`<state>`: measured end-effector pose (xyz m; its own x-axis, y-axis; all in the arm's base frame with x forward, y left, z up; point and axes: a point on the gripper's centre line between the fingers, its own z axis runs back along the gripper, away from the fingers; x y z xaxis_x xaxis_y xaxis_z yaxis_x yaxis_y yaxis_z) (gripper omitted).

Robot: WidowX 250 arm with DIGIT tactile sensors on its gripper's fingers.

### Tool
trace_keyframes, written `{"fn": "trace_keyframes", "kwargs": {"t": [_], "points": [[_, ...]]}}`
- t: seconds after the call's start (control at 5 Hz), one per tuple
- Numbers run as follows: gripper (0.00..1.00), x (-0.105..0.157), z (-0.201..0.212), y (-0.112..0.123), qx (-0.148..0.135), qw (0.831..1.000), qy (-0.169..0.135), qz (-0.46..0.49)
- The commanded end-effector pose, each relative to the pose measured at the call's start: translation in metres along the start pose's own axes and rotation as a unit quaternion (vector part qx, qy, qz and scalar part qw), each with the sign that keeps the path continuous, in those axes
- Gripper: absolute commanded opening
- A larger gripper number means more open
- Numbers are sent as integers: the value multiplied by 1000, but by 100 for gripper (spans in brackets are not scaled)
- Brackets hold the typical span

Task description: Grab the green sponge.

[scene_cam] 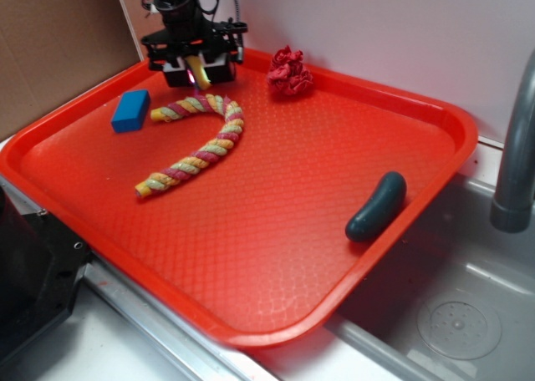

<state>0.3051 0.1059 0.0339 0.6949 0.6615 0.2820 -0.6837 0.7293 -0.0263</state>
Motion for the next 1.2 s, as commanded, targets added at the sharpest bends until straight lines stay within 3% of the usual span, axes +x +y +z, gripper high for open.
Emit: {"fn": "trace_keyframes", "kwargs": {"t": [0.0,0.4,0.6,0.8,1.0], "points": [[0,-7,87,-7,-56,998,13,-22],[0,-62,161,-19,-91,986,72,-122],[0,-87,192,-21,-107,976,80,-171],[0,-110,217,-16,-120,969,67,-205],[0,-119,218,-18,-114,969,67,-210]]}}
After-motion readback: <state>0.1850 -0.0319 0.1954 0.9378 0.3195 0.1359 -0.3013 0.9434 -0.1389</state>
